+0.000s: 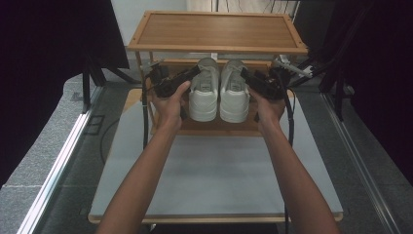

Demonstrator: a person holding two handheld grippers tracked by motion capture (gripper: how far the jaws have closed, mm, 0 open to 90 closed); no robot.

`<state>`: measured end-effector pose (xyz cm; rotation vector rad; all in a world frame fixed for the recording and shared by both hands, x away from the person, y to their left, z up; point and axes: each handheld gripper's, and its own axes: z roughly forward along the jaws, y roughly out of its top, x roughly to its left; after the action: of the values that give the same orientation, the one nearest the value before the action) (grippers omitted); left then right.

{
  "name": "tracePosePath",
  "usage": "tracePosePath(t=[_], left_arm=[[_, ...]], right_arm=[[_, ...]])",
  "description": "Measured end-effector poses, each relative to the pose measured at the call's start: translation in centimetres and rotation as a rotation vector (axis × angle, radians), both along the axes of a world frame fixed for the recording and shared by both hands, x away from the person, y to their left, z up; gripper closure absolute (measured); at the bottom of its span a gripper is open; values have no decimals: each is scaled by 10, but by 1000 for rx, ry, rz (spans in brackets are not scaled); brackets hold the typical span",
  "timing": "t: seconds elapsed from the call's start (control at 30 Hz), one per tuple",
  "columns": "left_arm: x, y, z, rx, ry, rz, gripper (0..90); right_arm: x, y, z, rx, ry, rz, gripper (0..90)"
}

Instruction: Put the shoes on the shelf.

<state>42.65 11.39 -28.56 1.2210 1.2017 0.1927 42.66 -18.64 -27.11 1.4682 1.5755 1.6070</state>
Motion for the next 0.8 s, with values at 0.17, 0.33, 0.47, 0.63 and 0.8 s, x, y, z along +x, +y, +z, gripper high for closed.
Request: tracePosePath(t=[0.17, 0.33, 0.47, 0.63, 0.8], left_arm=[[-41, 10, 9, 123, -89, -49, 637], [-65, 17, 4, 181, -83, -121, 839], [-82, 19, -8, 230, -81, -146, 900], [-92, 3, -22, 309, -69, -211, 900], [-89, -8, -27, 317, -47, -227, 900]], right_arm=[[-32, -15, 3, -93, -55, 73, 620], [-62, -17, 1, -233, -84, 128, 775], [-87, -12, -9, -301, -92, 225, 858], [-99, 11, -32, -415, -66, 328, 885], [-97, 20, -39, -437, -82, 339, 890]])
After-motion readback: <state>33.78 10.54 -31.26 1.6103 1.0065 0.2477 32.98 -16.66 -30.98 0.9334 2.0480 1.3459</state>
